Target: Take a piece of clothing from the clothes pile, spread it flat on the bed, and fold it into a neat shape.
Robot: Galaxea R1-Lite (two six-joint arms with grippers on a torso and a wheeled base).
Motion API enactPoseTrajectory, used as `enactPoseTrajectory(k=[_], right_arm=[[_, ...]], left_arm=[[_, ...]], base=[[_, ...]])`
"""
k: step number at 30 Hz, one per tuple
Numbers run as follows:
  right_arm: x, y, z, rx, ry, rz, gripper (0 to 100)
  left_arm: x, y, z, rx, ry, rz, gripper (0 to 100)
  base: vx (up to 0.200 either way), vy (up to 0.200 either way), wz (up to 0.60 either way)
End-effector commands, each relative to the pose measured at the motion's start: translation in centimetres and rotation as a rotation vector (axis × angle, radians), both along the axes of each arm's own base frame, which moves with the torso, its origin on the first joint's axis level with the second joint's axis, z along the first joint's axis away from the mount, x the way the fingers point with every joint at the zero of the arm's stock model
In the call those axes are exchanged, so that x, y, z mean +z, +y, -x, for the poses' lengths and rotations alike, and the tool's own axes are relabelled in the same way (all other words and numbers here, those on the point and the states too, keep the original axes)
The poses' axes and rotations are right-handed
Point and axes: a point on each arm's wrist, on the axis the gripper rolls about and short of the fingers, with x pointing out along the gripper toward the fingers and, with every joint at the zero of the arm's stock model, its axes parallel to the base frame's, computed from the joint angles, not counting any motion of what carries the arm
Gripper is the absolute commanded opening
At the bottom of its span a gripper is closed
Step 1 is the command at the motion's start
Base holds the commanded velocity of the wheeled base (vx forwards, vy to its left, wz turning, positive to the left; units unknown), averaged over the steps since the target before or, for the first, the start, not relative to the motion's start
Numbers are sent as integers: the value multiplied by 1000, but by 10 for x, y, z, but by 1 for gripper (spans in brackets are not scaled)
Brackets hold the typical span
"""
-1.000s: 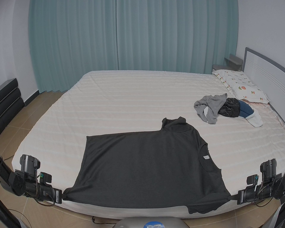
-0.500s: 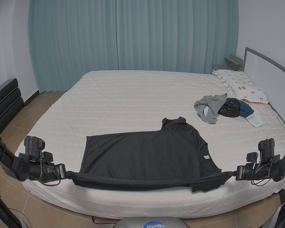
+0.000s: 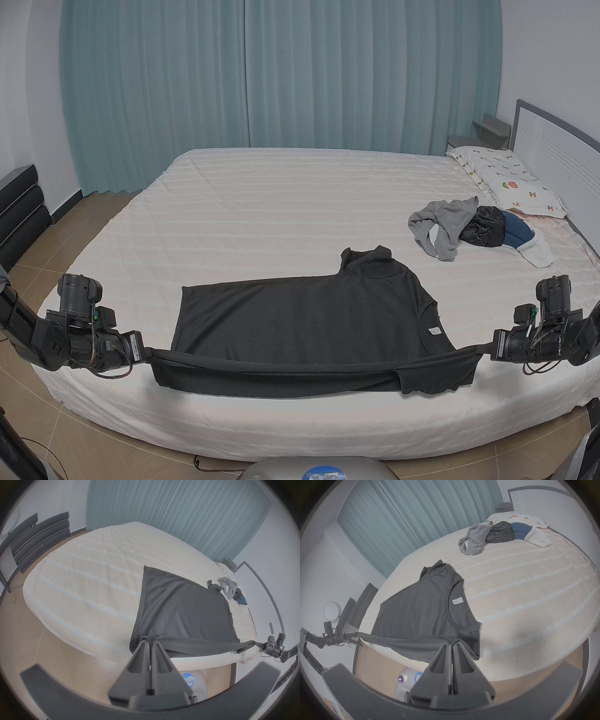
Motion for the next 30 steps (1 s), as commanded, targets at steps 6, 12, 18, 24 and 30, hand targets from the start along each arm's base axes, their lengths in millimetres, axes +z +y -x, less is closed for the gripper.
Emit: enactPoseTrajectory(k=[6,12,18,24,30], right_arm=[[-3,2,0,8,11,-4,0],[-2,3,0,14,4,-5,0],[3,7,1,25,-17,-5,0],[13,8,5,31,-55,-6,0],[7,8,3,30,-34,-6,0]], left_arm=[[11,0,4,23,-38,-26,0],[20,0,10,25,-69,-32,0],[25,-1,20,22,-39,-33,0],[22,-1,19,22,-25,-31,0],[10,-1,10,19,15,-27,0]], base=[[0,0,0],[0,0,0],[0,0,0],[0,0,0],[0,0,0]])
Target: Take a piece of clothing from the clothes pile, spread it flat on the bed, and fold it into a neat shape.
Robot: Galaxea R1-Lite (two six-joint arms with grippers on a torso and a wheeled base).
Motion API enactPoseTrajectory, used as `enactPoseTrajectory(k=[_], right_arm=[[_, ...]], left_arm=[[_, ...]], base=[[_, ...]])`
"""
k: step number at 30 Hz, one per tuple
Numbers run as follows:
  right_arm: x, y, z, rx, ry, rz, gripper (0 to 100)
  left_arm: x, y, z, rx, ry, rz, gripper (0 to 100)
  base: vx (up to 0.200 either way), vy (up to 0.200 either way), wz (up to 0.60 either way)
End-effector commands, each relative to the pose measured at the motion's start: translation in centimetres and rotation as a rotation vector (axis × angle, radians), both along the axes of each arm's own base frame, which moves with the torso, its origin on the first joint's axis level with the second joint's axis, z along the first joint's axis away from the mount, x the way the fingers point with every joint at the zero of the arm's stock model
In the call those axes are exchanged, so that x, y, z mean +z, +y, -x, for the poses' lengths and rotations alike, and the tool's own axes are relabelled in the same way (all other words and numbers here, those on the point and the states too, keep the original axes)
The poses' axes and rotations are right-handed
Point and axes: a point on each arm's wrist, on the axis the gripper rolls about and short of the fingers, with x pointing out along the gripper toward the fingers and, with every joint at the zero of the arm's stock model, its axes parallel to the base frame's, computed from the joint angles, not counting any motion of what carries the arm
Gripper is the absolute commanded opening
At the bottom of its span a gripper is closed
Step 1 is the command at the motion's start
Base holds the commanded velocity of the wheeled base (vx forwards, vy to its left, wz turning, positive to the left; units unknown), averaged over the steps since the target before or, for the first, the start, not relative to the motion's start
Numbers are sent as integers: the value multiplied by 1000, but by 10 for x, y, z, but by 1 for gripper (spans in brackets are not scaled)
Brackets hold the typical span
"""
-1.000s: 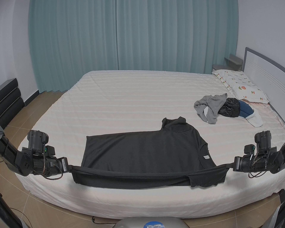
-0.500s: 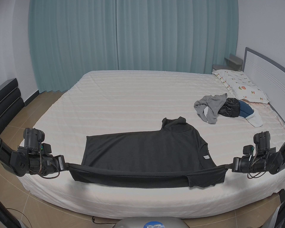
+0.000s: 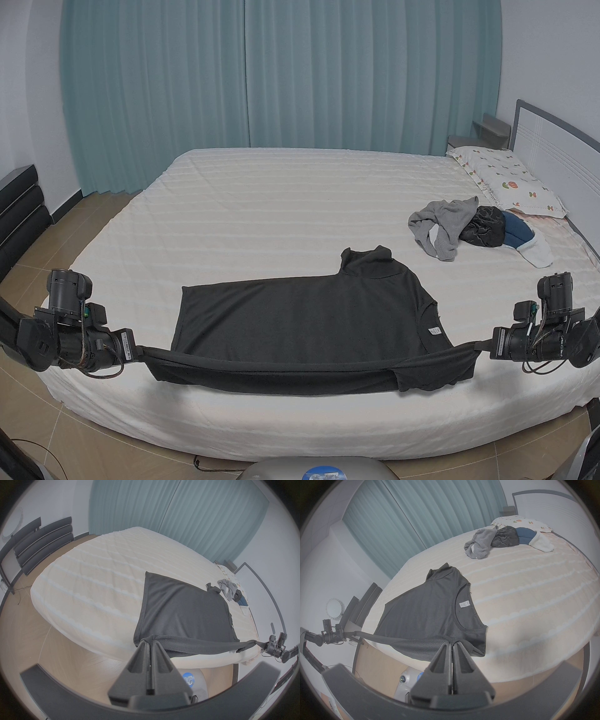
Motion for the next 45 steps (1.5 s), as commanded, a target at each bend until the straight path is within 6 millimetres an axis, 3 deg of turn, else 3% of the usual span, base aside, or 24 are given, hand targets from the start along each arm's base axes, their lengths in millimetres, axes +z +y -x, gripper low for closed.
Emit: enactPoseTrajectory(k=[1,21,33,40,42,45], right_arm=[[-4,0,-4,1,13,-1,0],[-26,0,-71,-9,16,-5,0],[-29,0,-80,-9,6,-8,0],[-34,1,-86,-9,12,-7,0],[-39,1,-95,-11,13,-5,0],[-43,1,-103,-11,12,-5,0]], left_arm=[[-12,0,-9,-1,37,3,0],[-46,1,-76,64,96,61,0],[-26,1,-74,87,42,81,0],[-44,-4,-82,71,88,80,0],[-59,-7,-96,73,114,77,0],[-58,-7,-106,109,102,107,0]], base=[[0,0,0],[0,0,0],[0,0,0],[0,0,0],[0,0,0],[0,0,0]])
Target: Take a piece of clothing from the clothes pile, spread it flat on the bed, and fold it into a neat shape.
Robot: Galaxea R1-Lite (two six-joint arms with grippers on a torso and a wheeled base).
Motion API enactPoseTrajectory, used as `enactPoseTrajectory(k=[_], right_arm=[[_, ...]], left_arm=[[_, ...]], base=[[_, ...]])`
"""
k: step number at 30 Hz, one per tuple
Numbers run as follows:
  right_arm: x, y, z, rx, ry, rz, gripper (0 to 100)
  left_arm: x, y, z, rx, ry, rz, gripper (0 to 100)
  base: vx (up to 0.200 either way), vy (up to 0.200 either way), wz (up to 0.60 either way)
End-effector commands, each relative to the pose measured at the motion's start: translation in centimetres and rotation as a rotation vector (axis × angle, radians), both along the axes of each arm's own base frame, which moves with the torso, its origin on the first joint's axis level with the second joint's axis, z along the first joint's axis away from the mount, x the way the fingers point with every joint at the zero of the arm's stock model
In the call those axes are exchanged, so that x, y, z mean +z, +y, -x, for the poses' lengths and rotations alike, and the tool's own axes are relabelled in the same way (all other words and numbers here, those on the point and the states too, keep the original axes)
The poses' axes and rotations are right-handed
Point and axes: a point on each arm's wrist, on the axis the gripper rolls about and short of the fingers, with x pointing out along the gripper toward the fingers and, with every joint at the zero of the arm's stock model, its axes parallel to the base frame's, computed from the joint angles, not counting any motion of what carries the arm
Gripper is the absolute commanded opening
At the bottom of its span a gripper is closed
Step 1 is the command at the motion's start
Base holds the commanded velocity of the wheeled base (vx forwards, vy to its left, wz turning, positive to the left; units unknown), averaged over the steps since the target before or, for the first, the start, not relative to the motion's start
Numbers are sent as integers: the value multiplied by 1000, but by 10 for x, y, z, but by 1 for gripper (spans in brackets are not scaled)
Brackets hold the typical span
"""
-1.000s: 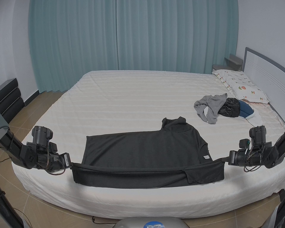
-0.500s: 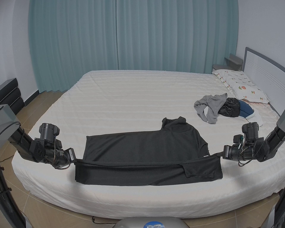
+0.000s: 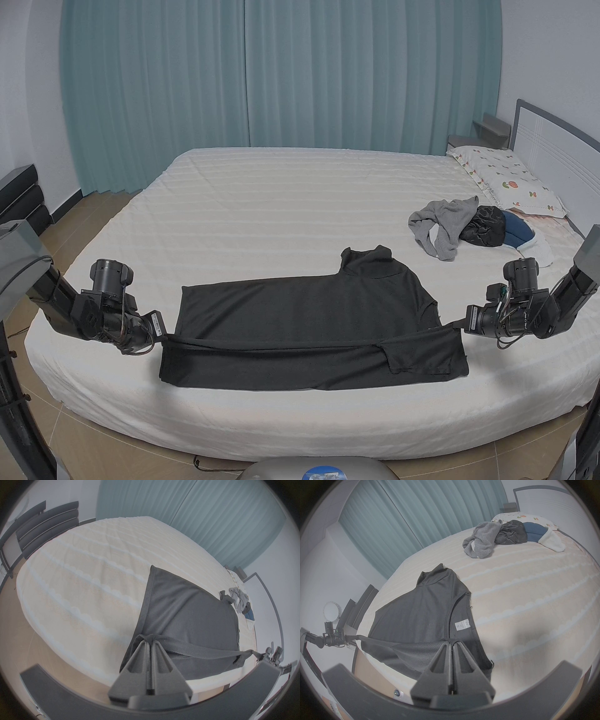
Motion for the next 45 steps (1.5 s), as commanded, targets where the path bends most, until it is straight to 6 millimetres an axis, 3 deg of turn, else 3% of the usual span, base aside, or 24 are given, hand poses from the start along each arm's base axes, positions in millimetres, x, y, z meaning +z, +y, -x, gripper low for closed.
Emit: enactPoseTrajectory(k=[1,8,9,10,12,16,18,21,33,45], right_arm=[[-11,0,-14,1,11,0,0],[-24,5,-25,12,23,-1,0],[-24,5,-25,12,23,-1,0],[-24,5,-25,12,23,-1,100],[-28,6,-31,4,21,-14,100],[-16,8,-36,-60,6,-93,100],[5,8,-33,-118,-13,-184,100],[16,9,-24,-145,-6,-234,100],[1,1,17,-199,83,-267,100],[-8,3,19,-296,65,-410,100]], left_arm=[[-14,-2,-19,30,17,25,0],[-24,-2,-35,34,18,28,0],[-25,-2,-35,34,20,28,100],[-25,-2,-35,34,20,28,100],[-32,-3,-38,35,29,28,100],[-30,-3,-43,57,19,47,100],[-25,-1,-46,104,6,82,100],[-17,4,-44,132,-3,112,100],[7,19,-15,192,-4,255,100],[6,18,-12,204,20,287,100]], base=[[0,0,0],[0,0,0],[0,0,0],[0,0,0],[0,0,0],[0,0,0],[0,0,0],[0,0,0],[0,0,0],[133,0,0]])
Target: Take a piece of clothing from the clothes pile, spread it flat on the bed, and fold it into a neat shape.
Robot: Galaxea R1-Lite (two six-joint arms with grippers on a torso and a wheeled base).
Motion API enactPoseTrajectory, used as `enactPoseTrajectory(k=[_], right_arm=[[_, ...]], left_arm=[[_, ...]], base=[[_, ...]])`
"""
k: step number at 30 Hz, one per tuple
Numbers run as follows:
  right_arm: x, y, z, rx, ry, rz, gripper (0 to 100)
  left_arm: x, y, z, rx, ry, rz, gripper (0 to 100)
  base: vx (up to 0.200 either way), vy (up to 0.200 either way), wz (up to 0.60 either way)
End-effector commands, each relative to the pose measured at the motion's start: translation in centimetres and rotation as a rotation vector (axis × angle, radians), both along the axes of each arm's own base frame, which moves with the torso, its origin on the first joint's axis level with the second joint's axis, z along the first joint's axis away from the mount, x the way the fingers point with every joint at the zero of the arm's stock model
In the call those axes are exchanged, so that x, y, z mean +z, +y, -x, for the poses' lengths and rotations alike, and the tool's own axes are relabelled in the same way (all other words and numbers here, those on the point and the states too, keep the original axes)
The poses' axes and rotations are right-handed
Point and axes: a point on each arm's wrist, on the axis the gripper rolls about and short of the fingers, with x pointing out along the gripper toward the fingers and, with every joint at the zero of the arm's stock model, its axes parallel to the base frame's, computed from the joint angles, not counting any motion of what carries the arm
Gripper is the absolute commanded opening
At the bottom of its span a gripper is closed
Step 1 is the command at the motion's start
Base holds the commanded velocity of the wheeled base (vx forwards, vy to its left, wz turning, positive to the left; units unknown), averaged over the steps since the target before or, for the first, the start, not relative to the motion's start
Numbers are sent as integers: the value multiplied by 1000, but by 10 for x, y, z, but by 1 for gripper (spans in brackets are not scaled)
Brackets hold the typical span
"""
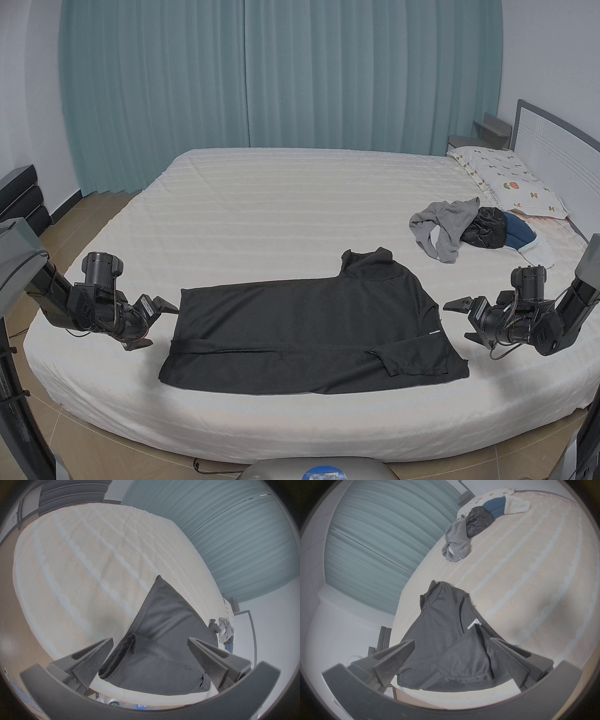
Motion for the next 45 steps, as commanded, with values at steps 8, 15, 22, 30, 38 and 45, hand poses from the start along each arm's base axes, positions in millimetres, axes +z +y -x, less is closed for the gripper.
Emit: enactPoseTrajectory(k=[8,15,22,30,38,45], right_arm=[[-15,-2,8,-16,71,-15,100],[-18,2,11,-3,81,-14,100],[-18,2,11,-5,82,-13,100],[-25,2,10,-3,92,-8,100],[-26,2,10,0,91,-3,100],[-24,7,7,14,79,-3,100]], left_arm=[[3,-14,13,-43,19,9,100],[4,-54,28,-139,48,32,100],[-10,-86,33,-204,106,28,100],[-31,-98,31,-192,147,-57,100],[-35,-99,11,-158,116,-82,100],[-28,-88,-14,-61,52,-131,100]], base=[[25,0,0],[0,0,0],[0,0,0],[0,0,0],[0,0,0],[0,0,0]])
